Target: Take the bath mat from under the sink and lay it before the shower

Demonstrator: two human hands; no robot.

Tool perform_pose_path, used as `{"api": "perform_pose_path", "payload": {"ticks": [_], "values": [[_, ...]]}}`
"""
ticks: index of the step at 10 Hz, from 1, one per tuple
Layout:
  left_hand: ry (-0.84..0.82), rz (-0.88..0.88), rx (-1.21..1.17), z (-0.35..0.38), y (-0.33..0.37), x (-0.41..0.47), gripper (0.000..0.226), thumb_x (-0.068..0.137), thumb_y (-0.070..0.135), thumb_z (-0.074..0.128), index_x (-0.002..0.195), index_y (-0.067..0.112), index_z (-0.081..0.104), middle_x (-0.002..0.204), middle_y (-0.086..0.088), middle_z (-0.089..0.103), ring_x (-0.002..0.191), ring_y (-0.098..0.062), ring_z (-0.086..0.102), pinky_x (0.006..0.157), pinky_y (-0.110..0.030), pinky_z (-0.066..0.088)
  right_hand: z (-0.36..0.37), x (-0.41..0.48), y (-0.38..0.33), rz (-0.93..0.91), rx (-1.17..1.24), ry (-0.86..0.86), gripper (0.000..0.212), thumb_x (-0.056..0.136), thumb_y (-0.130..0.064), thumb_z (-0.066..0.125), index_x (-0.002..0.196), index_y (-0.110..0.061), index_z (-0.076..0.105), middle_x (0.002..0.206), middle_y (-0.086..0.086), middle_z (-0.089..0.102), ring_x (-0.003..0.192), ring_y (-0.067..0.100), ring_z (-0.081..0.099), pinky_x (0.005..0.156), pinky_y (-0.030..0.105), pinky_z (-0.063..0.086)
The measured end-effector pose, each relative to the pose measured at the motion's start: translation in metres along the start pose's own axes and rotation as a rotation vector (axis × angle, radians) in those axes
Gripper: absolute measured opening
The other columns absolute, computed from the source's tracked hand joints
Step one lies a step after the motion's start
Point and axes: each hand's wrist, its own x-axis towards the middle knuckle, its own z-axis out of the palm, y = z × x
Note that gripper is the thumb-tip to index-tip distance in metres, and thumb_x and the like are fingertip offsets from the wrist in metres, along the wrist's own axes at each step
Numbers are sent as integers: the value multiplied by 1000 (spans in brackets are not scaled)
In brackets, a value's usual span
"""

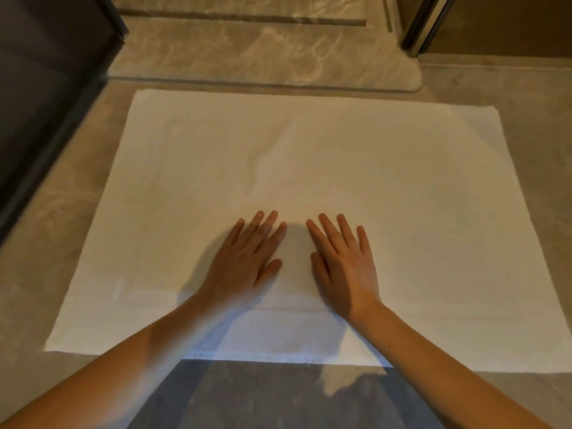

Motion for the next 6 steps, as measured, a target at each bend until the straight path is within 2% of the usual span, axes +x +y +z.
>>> {"api": "perform_pose_path", "payload": {"ticks": [1,3,4,5,6], "values": [[-4,1,-6,2,-2,1,59,99,44,25,153,20,21,162,-4,14,149,-21,7,119,-42,8,2,2,3,7,17,-2,52,102,-38,27,154,-31,19,160,-4,23,150,24,9,121,47,9],[-171,-38,35,-16,7,3,60,100,43,25,154,17,18,162,-7,10,149,-25,7,119,-45,7,-18,5,-4,12,15,-138,53,103,-36,30,154,-27,19,160,1,23,149,28,10,120,47,7],[-315,-56,16,-51,14,11,59,99,40,36,152,16,23,160,-10,18,146,-28,18,115,-42,19,-56,10,-10,50,100,-263,50,102,-33,38,150,-18,33,153,8,38,142,33,29,115,47,24],[-325,-152,-109,-113,26,12,49,96,33,46,142,15,42,144,-11,46,129,-28,43,98,-38,42,-117,9,-28,188,291,-252,47,100,-32,45,143,-13,42,133,13,58,120,34,52,96,43,45],[-305,-223,-138,-188,45,6,47,96,37,43,138,15,46,129,-8,58,113,-26,54,87,-39,48,-193,3,-43,259,302,-209,47,99,-32,48,142,-14,43,125,13,62,117,32,52,87,41,49]]}}
